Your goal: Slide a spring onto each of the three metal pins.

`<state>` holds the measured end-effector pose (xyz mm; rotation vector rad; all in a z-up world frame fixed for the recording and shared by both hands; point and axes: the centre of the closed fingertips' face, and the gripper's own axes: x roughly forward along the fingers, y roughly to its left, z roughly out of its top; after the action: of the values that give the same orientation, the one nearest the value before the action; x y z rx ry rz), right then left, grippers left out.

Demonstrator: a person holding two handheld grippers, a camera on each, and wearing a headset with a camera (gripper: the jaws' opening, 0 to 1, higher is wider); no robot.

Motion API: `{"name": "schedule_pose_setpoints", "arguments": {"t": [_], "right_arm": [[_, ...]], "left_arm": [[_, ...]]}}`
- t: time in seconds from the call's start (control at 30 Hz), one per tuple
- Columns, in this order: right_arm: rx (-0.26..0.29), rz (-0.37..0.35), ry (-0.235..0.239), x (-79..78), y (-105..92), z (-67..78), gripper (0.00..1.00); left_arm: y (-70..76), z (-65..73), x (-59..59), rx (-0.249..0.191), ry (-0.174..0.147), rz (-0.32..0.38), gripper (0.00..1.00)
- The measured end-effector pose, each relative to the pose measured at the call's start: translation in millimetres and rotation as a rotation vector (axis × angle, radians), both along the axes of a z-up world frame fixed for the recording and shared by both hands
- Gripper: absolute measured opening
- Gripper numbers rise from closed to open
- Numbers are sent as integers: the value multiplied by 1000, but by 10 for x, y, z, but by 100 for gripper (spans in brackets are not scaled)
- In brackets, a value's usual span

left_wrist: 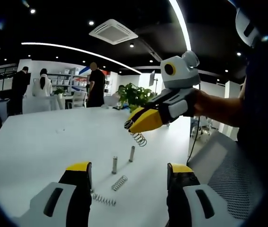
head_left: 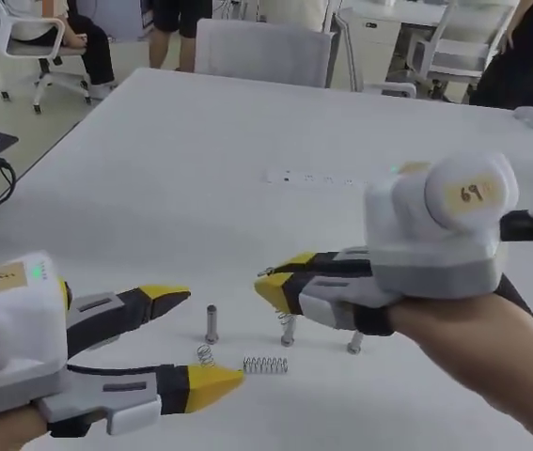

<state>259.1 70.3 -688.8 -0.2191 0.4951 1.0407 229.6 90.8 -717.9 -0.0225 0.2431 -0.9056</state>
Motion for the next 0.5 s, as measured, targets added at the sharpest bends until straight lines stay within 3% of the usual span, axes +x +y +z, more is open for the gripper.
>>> {"name": "schedule_pose_setpoints", "arguments": {"t": [0.2, 0.33, 0.5], "right_arm": [[53, 9, -4, -16, 98, 112, 8], [79, 20, 8, -55, 149, 161, 8], [101, 26, 6, -85, 189, 214, 8]], "left_arm": [[-111, 101, 20, -31, 5, -50, 54], [-166, 227, 44, -111, 19, -69, 49], [-174, 290, 54, -143, 24, -81, 41]]}}
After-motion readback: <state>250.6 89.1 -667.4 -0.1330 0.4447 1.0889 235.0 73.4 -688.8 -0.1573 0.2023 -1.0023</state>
